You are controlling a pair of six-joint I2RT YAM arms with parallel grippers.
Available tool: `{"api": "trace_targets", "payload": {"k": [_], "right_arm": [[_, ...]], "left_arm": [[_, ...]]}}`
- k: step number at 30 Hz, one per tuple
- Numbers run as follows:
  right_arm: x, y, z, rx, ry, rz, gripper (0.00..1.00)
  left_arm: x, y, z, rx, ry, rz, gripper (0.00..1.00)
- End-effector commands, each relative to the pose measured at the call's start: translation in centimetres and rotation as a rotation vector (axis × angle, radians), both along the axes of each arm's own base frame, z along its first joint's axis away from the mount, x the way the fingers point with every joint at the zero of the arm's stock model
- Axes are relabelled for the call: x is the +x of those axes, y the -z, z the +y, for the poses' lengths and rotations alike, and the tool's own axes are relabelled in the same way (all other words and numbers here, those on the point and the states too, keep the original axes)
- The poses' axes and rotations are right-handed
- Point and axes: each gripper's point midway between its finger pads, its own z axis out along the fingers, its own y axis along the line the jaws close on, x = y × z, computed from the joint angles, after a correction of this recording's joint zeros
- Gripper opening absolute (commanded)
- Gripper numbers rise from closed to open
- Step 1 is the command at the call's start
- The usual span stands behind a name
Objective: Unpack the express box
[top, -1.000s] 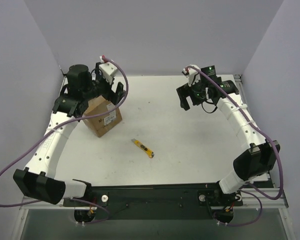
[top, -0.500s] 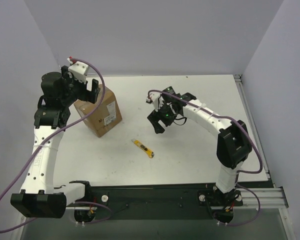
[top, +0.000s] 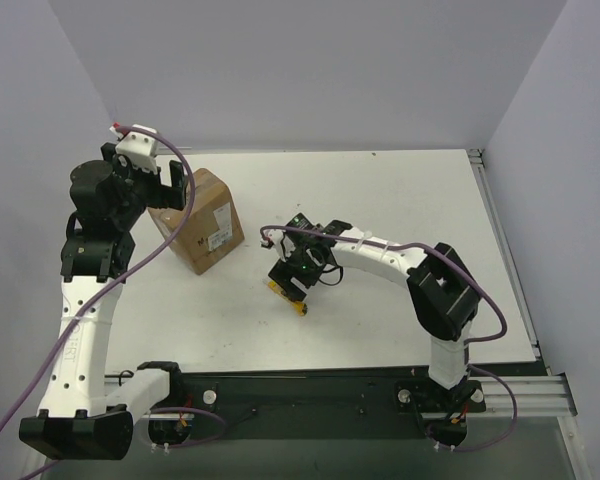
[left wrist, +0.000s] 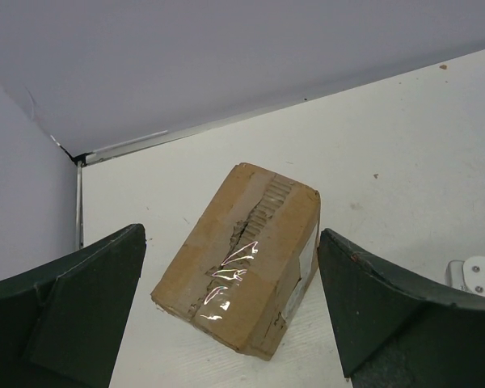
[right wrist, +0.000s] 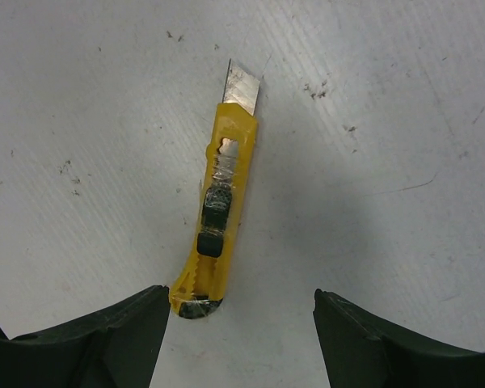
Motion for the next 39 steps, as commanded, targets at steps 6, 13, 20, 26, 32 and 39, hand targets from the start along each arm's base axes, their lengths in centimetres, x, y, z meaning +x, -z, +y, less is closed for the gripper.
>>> {"api": "trace_targets", "payload": {"k": [6,13,20,26,32,39], "right_arm": [[-2.6,2.6,1.0,-0.059,-0.001,-0.016,0.68],[-2.7,4.2,0.9,-0.123,0.004,-0.091,0.60],[-2.9,5.4,0.0,-0.172,-0.020,-0.133,0.48],[-3.5,5.6,-0.7,-0.174,-0.044,-0.119,0.05],[-0.2,0.5,-3.3,-0.138,-0.037,-0.182,0.00],[4.5,-7.6,-7.6,-0.007,-0.055,-0.339,0.00]], "left_arm": [[-0.7,-0.5,0.2,-0.020,-0.016,-0.036,0.97],[-2.0,0.0,-0.4,-0.058,0.011,-0.021,0.97],[-2.5,0.1,-0.5,-0.040,0.012,-0.025,0.97],[-3.0,0.3,-2.4,-0.003,0.141,-0.030,0.97],[-3.7,1.2,-5.4,-0.015,0.310,0.011,0.97],[-2.7,4.1,-11.1,-0.089,0.535,0.119,0.95]]}}
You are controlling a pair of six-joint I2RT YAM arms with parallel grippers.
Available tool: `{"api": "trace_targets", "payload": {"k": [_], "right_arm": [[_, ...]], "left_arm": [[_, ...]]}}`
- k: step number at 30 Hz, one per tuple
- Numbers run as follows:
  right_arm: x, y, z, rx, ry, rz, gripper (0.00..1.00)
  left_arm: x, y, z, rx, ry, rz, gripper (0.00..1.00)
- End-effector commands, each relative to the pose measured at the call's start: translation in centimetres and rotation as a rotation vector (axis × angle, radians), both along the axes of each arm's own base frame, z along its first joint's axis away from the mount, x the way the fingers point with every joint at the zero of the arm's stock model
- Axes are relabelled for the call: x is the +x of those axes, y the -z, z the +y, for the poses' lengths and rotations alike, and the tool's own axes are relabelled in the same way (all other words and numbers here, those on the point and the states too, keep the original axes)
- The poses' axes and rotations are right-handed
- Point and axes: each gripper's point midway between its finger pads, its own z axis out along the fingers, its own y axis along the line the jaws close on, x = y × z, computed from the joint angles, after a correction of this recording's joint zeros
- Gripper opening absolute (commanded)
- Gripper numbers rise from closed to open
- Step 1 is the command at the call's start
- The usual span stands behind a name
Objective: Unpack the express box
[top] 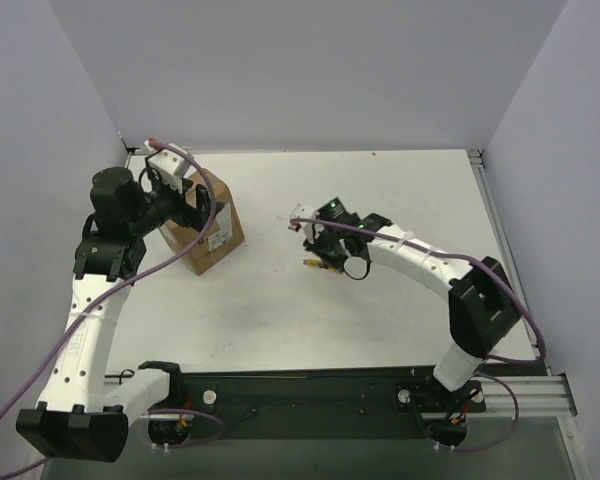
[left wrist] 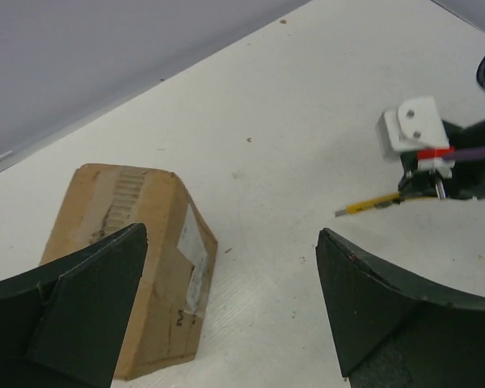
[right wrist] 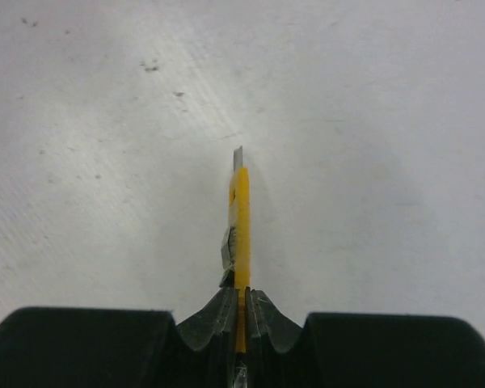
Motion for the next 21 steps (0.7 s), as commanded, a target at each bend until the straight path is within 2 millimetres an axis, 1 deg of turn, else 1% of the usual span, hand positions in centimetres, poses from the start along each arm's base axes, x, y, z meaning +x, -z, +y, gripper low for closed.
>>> {"api": "trace_targets", "payload": {"k": [1,2,3,4,5,6,7,8,9,10,11,12,13,14,15,16,17,18,20,21], "right_arm": [[0.4,-5.4,-2.4,0.034,-0.121,-0.112,0.00],[0.5,-5.9,-2.7,0.040,-0.128,-0.125,0.00],[0.4,-6.1,-2.8,0.049,-0.140,-0.129,0.00],[0.2,-6.9,-2.9,0.060,-0.154,-0.150,0.00],[0.0,-7.2,-2.9,0.069,-0.160,-0.154,0.00],[-0.2,-7.3,-2.9,0.075,-0.162,-0.152,0.00],[-0.2,-7.5,-2.9,0.082,-0.145,-0.152,0.00],[-0.1,-7.3,-3.3,0.084,-0.115,-0.142,0.00],[0.2,-7.2,-3.8,0.084,-0.080,-0.135,0.00],[0.2,-7.1,-4.1,0.115,-0.031,-0.108,0.00],[0.7,-6.7,-5.4,0.137,0.019,-0.078,0.00],[1.0,-6.6,-6.1,0.163,0.051,-0.064,0.00],[1.3,-6.6,-6.7,0.187,0.076,-0.045,0.07],[1.8,-7.0,-7.3,0.193,0.085,-0.047,0.16],[2.4,-6.5,-9.2,0.176,0.115,-0.021,0.39],[2.5,-6.5,-9.5,0.180,0.096,-0.004,0.47],[2.9,-7.0,-10.4,0.149,0.050,-0.014,0.53],[3.5,-6.4,-11.3,0.128,0.041,0.005,0.60],[4.2,-6.0,-12.2,0.106,0.002,0.015,0.65],[5.2,-5.4,-12.9,0.086,-0.038,0.009,0.68]], "left_arm": [[0.0,0.8,-5.0,-0.025,0.203,0.030,0.95],[0.0,0.1,-5.8,-0.024,0.230,0.014,0.95],[0.0,0.7,-7.6,-0.020,0.295,0.033,0.95],[0.1,0.7,-8.4,-0.004,0.325,0.025,0.95],[0.8,1.1,-9.2,0.006,0.344,0.039,0.95],[0.9,1.5,-10.1,0.012,0.369,0.047,0.94],[1.3,1.8,-10.4,0.013,0.372,0.057,0.93],[2.2,2.8,-10.8,0.011,0.369,0.088,0.93],[2.7,2.1,-11.1,-0.009,0.363,0.087,0.92],[3.1,2.1,-11.3,-0.014,0.365,0.095,0.92],[3.8,2.8,-11.4,-0.011,0.360,0.115,0.92],[4.1,2.3,-11.5,-0.013,0.358,0.107,0.92],[4.5,2.3,-11.5,-0.012,0.350,0.109,0.92],[4.9,2.8,-11.5,-0.012,0.344,0.126,0.92],[5.0,2.5,-11.5,-0.016,0.343,0.124,0.92],[5.0,2.6,-11.6,-0.018,0.346,0.128,0.92],[5.0,2.8,-11.6,-0.016,0.349,0.131,0.92],[4.9,3.3,-11.6,-0.006,0.354,0.135,0.93],[4.7,3.8,-11.4,0.010,0.352,0.141,0.92],[4.7,4.0,-11.3,0.025,0.351,0.138,0.92]]}}
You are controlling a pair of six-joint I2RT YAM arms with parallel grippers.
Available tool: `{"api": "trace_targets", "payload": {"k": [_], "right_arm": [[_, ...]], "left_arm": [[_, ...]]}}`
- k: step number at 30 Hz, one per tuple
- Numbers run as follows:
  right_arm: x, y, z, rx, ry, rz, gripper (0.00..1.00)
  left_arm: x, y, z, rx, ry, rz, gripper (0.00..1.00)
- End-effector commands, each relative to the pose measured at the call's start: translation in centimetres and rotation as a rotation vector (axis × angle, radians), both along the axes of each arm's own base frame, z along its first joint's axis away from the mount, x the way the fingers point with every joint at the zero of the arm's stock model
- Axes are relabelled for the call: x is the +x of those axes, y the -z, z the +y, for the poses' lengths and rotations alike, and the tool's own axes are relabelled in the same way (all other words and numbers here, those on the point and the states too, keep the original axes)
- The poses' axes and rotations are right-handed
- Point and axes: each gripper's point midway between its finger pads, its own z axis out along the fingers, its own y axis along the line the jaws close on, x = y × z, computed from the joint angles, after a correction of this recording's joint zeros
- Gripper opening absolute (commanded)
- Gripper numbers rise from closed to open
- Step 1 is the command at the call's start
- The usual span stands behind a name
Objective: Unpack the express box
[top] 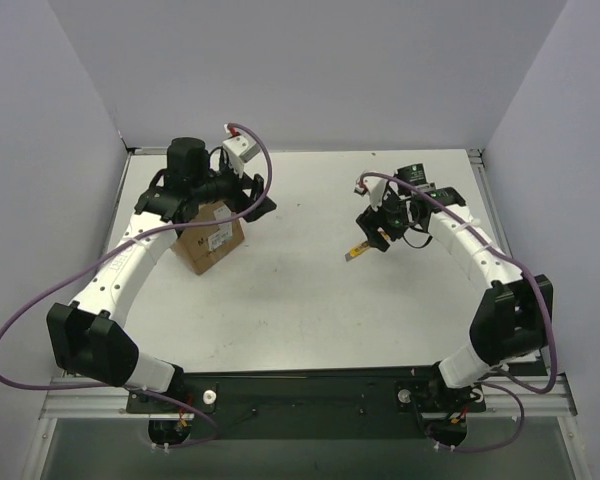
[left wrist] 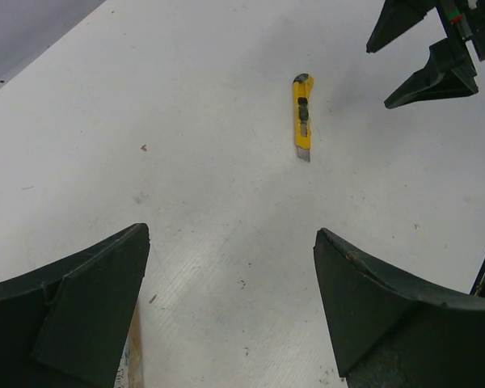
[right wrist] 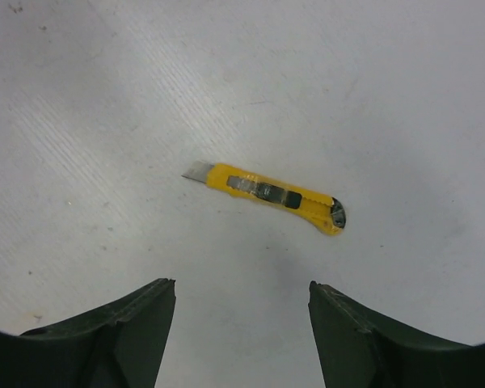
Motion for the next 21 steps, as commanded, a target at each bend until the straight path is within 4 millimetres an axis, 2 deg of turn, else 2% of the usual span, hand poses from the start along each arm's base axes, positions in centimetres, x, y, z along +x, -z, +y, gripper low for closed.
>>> {"api": "trace_targets", "payload": {"k": [1,4,5,7,8,9,10,11,12,13,14,15,17,19,21], "right_arm": [[1.0,0.7,-0.6,-0.030,-0.206,0.027,0.68],[3.4,2.3,-1.6,-0.076,-0.263,0.023,0.70],[4.2,3.8,-1.9,-0.095,-0.264,0.053,0.69],[6.9,3.5,-2.7,-0.115,-0.242,0.026,0.63],[7.7,5.1,-3.0,-0.119,-0.229,0.060,0.61],[8.7,5.4,-3.3,-0.121,-0.212,0.061,0.57],[10.6,4.3,-3.6,-0.112,-0.171,0.028,0.53],[11.4,5.8,-3.8,-0.111,-0.144,0.063,0.49],[12.5,5.8,-4.2,-0.112,-0.112,0.057,0.40],[13.8,5.1,-4.3,-0.103,-0.069,0.039,0.35],[14.2,6.1,-4.7,-0.113,-0.055,0.057,0.30],[14.5,6.3,-5.0,-0.129,-0.048,0.055,0.19],[14.3,7.4,-5.6,-0.182,-0.061,0.066,0.12],[13.8,8.3,-6.2,-0.237,-0.072,0.077,0.10],[12.4,9.8,-6.5,-0.298,-0.115,0.110,0.07]], "left_arm": [[0.1,-1.4,0.3,0.012,0.010,-0.072,0.92],[-0.1,-0.4,1.2,0.066,-0.005,-0.091,0.92],[-0.2,-0.2,1.5,0.083,-0.010,-0.095,0.92],[0.1,0.2,2.2,0.130,-0.030,-0.116,0.92],[0.1,0.5,2.6,0.151,-0.038,-0.113,0.92],[0.2,0.6,2.9,0.173,-0.043,-0.124,0.92],[0.4,0.8,3.3,0.193,-0.060,-0.129,0.92],[0.4,1.1,3.6,0.207,-0.068,-0.124,0.92],[0.5,1.2,3.8,0.217,-0.074,-0.129,0.92],[0.5,1.2,4.0,0.225,-0.088,-0.128,0.92],[0.6,1.2,4.1,0.226,-0.098,-0.124,0.92],[0.6,1.1,4.2,0.226,-0.102,-0.125,0.92],[0.6,1.1,4.3,0.227,-0.107,-0.125,0.92],[0.6,1.2,4.3,0.228,-0.106,-0.124,0.92],[0.6,1.2,4.2,0.227,-0.107,-0.123,0.92]]}}
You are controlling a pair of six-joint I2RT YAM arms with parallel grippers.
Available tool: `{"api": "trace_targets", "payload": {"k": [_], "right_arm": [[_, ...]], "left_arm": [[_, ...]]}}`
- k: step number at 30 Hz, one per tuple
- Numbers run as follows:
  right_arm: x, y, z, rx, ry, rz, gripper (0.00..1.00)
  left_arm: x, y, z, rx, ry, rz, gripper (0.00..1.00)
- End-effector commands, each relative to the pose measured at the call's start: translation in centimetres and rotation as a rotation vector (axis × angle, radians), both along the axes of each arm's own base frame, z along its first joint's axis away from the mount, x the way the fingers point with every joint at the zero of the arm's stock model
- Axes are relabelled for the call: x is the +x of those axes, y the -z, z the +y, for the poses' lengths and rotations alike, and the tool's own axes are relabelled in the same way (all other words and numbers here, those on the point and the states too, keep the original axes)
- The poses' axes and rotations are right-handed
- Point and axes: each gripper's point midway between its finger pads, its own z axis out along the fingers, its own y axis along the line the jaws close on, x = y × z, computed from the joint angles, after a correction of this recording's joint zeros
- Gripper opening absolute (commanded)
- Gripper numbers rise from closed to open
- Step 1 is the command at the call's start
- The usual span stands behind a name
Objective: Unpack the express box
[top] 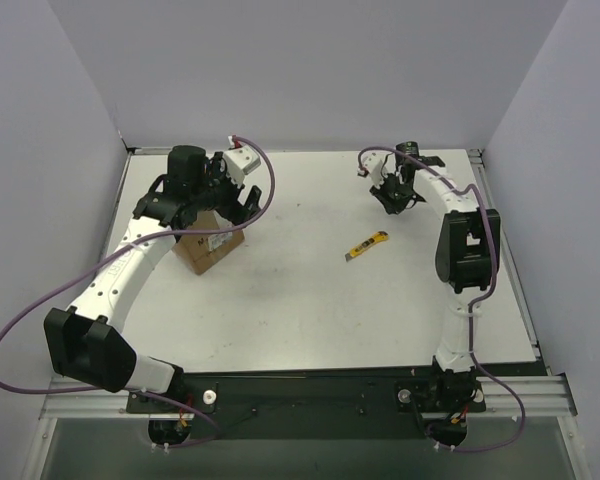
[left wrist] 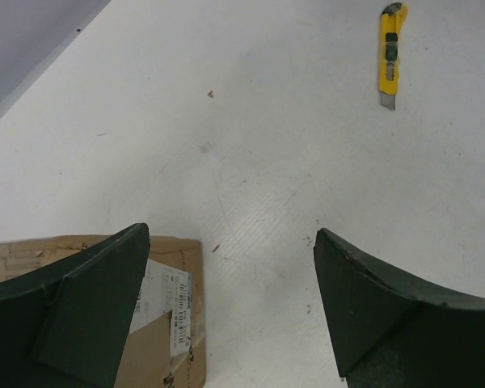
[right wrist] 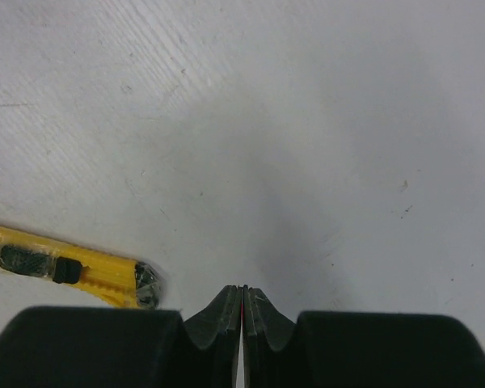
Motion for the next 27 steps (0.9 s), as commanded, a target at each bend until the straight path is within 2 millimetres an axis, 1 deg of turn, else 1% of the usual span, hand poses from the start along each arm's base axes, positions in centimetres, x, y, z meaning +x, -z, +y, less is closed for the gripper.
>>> {"api": "trace_targets", "payload": {"k": [1,2,5,9,11,12,13,14,15,16,17,18,19,21,22,24,26,27], "right_arm": [[-2.5,1.6,-0.9,-0.148,-0.063,0.054,0.07],[-3.4,2.5,-1.0,-0.172,-0.088,0.080,0.05],[-5.0,3.3,-0.6,-0.205,-0.138,0.103,0.04],[-5.9,3.7,0.6,-0.241,-0.176,0.111,0.02],[-6.2,3.3,1.1,-0.243,-0.190,0.101,0.02],[-6.9,3.5,1.4,-0.247,-0.206,0.111,0.02],[-7.2,2.8,2.1,-0.244,-0.224,0.097,0.02],[-7.7,2.6,2.4,-0.248,-0.235,0.095,0.02],[-8.6,2.9,2.4,-0.260,-0.233,0.109,0.02],[-8.5,2.3,2.9,-0.263,-0.225,0.081,0.01],[-8.3,2.1,2.8,-0.264,-0.196,0.076,0.01],[-8.1,1.8,2.4,-0.274,-0.159,0.068,0.00],[-7.1,1.1,1.9,-0.257,-0.088,0.051,0.00],[-5.9,0.2,1.0,-0.245,-0.012,0.029,0.00],[-5.1,-0.7,0.5,-0.219,0.055,0.007,0.00],[-4.6,-2.3,0.3,-0.182,0.111,-0.025,0.02],[-5.1,-3.2,0.5,-0.135,0.176,-0.029,0.13],[-5.4,-4.0,0.9,-0.095,0.214,-0.033,0.19]], "left_arm": [[-0.1,-1.6,0.7,0.008,-0.015,-0.057,0.92],[0.0,-1.6,0.6,0.007,-0.016,-0.058,0.92],[0.3,-1.7,0.5,-0.001,-0.019,-0.062,0.92],[0.5,-1.5,0.4,-0.003,-0.017,-0.063,0.92],[0.5,-1.4,0.3,0.001,-0.009,-0.064,0.92],[0.4,-1.4,0.3,0.000,-0.007,-0.066,0.92],[0.4,-1.3,0.4,0.006,-0.005,-0.071,0.92],[0.3,-1.2,0.4,0.007,-0.002,-0.073,0.92],[0.4,-1.4,0.4,0.005,-0.003,-0.085,0.92],[0.4,-1.3,0.4,0.006,-0.002,-0.088,0.92],[0.3,-0.9,0.5,0.007,-0.002,-0.084,0.92],[0.3,-1.0,0.4,0.003,-0.003,-0.091,0.92],[0.3,-0.8,0.4,-0.001,-0.007,-0.084,0.92],[0.3,-0.5,0.3,-0.008,-0.008,-0.076,0.92],[0.3,-0.6,0.3,-0.014,-0.012,-0.072,0.92],[0.0,-0.3,0.2,-0.019,-0.003,-0.061,0.92],[0.0,-0.2,0.2,-0.019,-0.002,-0.058,0.92],[-0.1,-0.1,0.1,-0.019,0.001,-0.053,0.92]]}}
